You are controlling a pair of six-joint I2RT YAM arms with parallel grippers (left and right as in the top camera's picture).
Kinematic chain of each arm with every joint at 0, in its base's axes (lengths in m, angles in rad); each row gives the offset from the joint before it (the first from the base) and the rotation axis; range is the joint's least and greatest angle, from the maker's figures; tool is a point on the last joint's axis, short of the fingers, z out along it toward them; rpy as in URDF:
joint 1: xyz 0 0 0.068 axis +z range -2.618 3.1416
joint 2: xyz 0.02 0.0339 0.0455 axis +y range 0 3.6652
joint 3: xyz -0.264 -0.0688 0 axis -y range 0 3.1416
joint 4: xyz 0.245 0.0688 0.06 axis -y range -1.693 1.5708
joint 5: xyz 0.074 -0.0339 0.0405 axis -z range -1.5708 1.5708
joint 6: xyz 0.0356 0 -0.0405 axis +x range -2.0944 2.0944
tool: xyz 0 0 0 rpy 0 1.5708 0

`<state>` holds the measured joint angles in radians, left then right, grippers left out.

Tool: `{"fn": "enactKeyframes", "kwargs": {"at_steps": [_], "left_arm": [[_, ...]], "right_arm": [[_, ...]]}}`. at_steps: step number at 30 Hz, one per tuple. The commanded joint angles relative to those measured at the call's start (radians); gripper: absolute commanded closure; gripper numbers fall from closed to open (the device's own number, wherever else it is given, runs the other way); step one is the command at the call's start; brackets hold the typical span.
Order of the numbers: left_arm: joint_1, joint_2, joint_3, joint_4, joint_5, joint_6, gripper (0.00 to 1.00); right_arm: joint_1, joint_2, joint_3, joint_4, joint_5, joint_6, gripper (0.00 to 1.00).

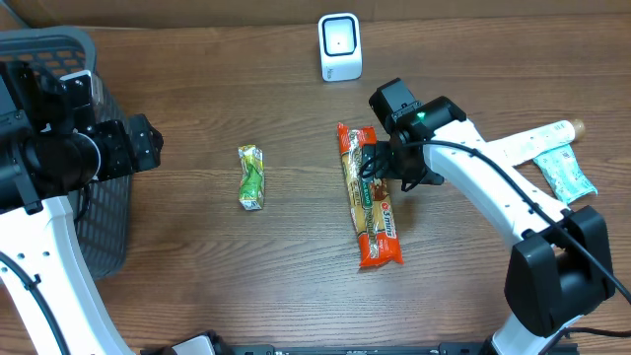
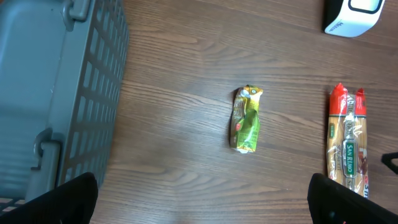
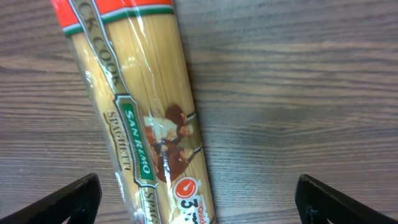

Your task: Scan the item barcode

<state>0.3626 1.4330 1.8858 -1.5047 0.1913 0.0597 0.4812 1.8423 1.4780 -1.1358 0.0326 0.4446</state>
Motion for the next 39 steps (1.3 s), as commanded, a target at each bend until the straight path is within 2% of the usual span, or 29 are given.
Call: {"fn": "enactKeyframes", "kwargs": {"at_steps": [1, 25, 39], "left_arm": [[0.003, 0.005, 0.006, -0.002, 0.009, 0.019, 0.0], [0.003, 0.005, 0.006, -0.002, 0.009, 0.019, 0.0], [0.003, 0.005, 0.006, -0.002, 0.009, 0.019, 0.0]], "right_arm": [[0.003, 0.0, -0.004, 0.01, -0.01, -0.001, 0.0], [0.024, 0.0, -0.147, 0.121, -0.105, -0.001, 0.0], [0.045, 0.001, -0.151, 0.153, -0.133, -0.005, 0.0]]}}
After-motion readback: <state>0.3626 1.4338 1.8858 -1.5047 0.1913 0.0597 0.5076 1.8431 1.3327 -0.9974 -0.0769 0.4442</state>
